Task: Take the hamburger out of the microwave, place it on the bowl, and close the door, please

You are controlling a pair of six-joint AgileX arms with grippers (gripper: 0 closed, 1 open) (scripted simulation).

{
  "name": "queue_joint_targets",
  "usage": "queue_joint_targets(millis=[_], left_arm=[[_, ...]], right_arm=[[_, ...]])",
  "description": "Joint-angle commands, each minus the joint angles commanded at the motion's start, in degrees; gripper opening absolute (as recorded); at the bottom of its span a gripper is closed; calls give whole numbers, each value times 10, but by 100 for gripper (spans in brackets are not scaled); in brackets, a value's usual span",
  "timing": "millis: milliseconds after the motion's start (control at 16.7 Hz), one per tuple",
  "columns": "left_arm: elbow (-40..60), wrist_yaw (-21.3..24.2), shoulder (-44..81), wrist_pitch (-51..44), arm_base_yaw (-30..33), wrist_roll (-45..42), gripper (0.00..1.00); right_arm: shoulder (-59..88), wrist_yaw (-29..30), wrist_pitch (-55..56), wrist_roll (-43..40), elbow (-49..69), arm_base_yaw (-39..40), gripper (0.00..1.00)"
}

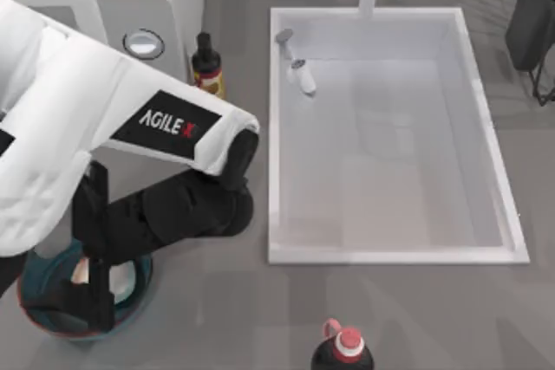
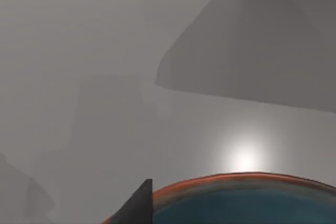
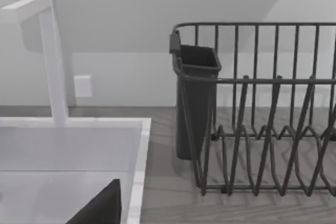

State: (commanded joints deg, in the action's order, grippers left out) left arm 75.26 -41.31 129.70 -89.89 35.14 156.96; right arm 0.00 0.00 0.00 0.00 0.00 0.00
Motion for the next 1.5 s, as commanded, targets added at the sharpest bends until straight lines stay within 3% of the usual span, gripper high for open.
queue_joint_targets(millis=[360,1080,1500], left_arm=[[-107,80,-221,126,-62,-254,100],[-481,309,-884,563,-247,-1041,100],[-676,391,-1187,800,-325,-1427,100]], right_arm=[[0,0,0,0,0,0,100],[0,0,0,0,0,0,100],[0,0,0,0,0,0,100]])
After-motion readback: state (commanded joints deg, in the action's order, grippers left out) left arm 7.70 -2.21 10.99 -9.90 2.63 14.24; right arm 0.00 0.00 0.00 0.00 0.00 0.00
